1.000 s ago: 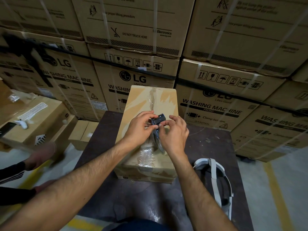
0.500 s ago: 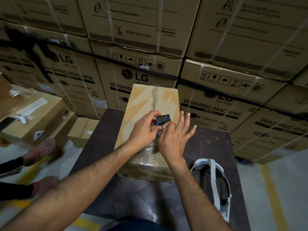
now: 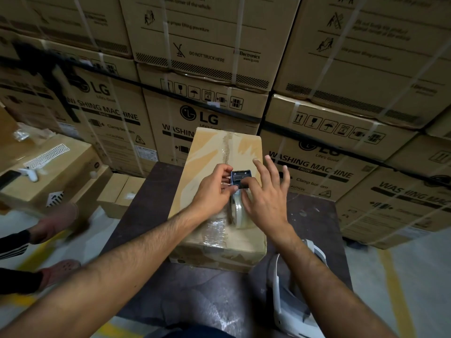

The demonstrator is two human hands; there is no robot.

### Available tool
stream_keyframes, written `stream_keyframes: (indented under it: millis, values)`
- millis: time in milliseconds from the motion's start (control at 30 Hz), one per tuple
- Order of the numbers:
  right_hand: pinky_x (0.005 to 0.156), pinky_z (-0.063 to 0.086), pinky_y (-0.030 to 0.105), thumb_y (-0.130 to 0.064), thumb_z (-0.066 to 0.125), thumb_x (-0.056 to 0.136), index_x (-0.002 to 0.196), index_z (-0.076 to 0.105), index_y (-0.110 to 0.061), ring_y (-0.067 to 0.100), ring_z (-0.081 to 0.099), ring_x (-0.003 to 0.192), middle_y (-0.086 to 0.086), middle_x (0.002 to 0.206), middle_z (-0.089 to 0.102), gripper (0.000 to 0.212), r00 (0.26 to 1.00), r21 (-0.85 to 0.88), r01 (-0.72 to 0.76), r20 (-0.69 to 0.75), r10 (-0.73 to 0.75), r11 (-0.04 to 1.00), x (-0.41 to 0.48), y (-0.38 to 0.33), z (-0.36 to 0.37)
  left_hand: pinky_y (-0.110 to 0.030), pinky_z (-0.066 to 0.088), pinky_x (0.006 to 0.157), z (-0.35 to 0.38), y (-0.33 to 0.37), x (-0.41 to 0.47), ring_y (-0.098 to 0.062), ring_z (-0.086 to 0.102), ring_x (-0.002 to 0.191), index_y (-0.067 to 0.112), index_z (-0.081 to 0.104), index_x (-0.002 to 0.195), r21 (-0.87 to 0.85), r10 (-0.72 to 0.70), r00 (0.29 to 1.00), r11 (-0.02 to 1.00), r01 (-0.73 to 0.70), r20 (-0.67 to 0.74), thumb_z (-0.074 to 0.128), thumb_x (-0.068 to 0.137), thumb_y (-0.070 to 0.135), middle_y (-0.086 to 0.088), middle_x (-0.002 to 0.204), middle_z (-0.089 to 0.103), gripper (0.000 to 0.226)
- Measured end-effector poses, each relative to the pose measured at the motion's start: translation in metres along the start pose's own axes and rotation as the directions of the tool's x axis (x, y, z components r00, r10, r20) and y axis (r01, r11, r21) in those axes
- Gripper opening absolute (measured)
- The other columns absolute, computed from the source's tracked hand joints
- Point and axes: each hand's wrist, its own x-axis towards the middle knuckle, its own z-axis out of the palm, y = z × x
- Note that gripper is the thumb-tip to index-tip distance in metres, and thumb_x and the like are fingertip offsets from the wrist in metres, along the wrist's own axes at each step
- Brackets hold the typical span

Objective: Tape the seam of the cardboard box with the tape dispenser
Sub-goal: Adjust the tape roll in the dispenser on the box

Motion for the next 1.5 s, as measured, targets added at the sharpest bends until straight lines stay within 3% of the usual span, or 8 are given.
stream_keyframes:
  millis: [100, 233, 433, 700, 867, 1033, 1333, 1500]
  values:
    - [0.120, 0.026, 0.069, -0.033, 0.075, 0.094, 0.107, 0.080, -0.024, 0.038, 0.038, 0.155, 0.012, 0.150, 0.060, 0.016, 0.997, 0.040, 0.073, -0.016, -0.072, 0.997, 0.007, 0.009, -0.002, -0.036, 0.059, 0.097, 0.001, 0.001, 0.002, -0.008, 0.069, 0.106, 0.025, 0.051, 0.135, 0.002, 0.003, 1.000, 1.000, -0.003, 0.007, 0.075, 0.094, 0.014, 0.006, 0.124, 0.066, 0.049]
    - [0.119, 0.033, 0.065, -0.039, 0.079, 0.090, 0.093, 0.084, -0.028, 0.038, 0.047, 0.148, 0.009, 0.142, 0.067, 0.013, 0.985, 0.068, 0.173, 0.000, -0.173, 0.983, 0.021, 0.020, -0.003, -0.035, 0.058, 0.098, 0.000, 0.000, 0.004, -0.007, 0.067, 0.109, 0.024, 0.051, 0.134, -0.004, 0.008, 1.000, 1.000, -0.008, 0.010, 0.076, 0.093, 0.013, 0.006, 0.123, 0.067, 0.049]
    - [0.120, 0.030, 0.064, -0.039, 0.069, 0.091, 0.088, 0.085, -0.028, 0.035, 0.045, 0.149, 0.003, 0.139, 0.067, 0.019, 0.951, 0.113, 0.268, 0.129, -0.281, 0.957, 0.040, 0.028, -0.008, -0.035, 0.058, 0.098, -0.002, -0.002, 0.006, -0.006, 0.066, 0.111, 0.024, 0.051, 0.133, -0.027, 0.020, 1.000, 0.999, -0.019, 0.018, 0.078, 0.092, 0.013, 0.006, 0.121, 0.067, 0.051]
    - [0.123, 0.027, 0.067, -0.029, 0.066, 0.089, 0.088, 0.082, -0.015, 0.032, 0.043, 0.152, 0.006, 0.139, 0.067, 0.021, 0.823, 0.008, 0.517, 0.269, -0.500, 0.856, 0.067, 0.027, -0.012, -0.041, 0.059, 0.094, -0.002, -0.004, 0.012, -0.011, 0.069, 0.106, 0.027, 0.053, 0.128, -0.062, 0.004, 1.000, 0.998, -0.003, 0.010, 0.080, 0.088, 0.010, 0.005, 0.114, 0.069, 0.051]
    - [0.124, 0.026, 0.068, -0.031, 0.063, 0.095, 0.097, 0.078, -0.007, 0.035, 0.038, 0.155, 0.015, 0.145, 0.060, 0.029, 0.735, -0.090, 0.655, 0.310, -0.603, 0.751, 0.074, 0.029, -0.008, -0.035, 0.061, 0.090, -0.001, -0.005, 0.014, -0.011, 0.069, 0.104, 0.022, 0.052, 0.125, -0.077, -0.020, 1.000, 0.997, 0.019, -0.010, 0.080, 0.089, 0.011, 0.003, 0.115, 0.067, 0.047]
    - [0.124, 0.024, 0.070, -0.035, 0.061, 0.097, 0.100, 0.074, -0.004, 0.037, 0.036, 0.155, 0.020, 0.151, 0.054, 0.033, 0.725, -0.164, 0.674, 0.330, -0.604, 0.720, 0.073, 0.032, 0.000, -0.018, 0.056, 0.074, 0.001, -0.009, 0.012, -0.019, 0.071, 0.095, 0.024, 0.051, 0.109, -0.090, -0.025, 0.998, 0.996, 0.021, -0.050, 0.080, 0.089, 0.011, -0.002, 0.109, 0.067, 0.038]
    - [0.122, 0.025, 0.073, -0.028, 0.061, 0.098, 0.107, 0.072, 0.000, 0.040, 0.040, 0.152, 0.023, 0.147, 0.056, 0.032, 0.724, -0.213, 0.687, 0.284, -0.629, 0.695, 0.071, 0.035, 0.005, -0.026, 0.054, 0.065, 0.007, -0.008, 0.017, -0.013, 0.060, 0.077, 0.026, 0.050, 0.091, -0.130, -0.018, 0.996, 0.992, 0.006, -0.092, 0.079, 0.084, 0.006, 0.002, 0.090, 0.063, 0.035]
    - [0.123, 0.024, 0.072, -0.029, 0.062, 0.097, 0.105, 0.073, -0.001, 0.039, 0.041, 0.151, 0.023, 0.144, 0.057, 0.031, 0.741, -0.226, 0.669, 0.274, -0.613, 0.708, 0.070, 0.035, 0.007, -0.032, 0.053, 0.064, 0.007, -0.009, 0.020, -0.014, 0.060, 0.071, 0.025, 0.053, 0.092, -0.173, -0.031, 0.998, 0.985, 0.020, -0.062, 0.078, 0.084, 0.006, 0.003, 0.090, 0.062, 0.033]
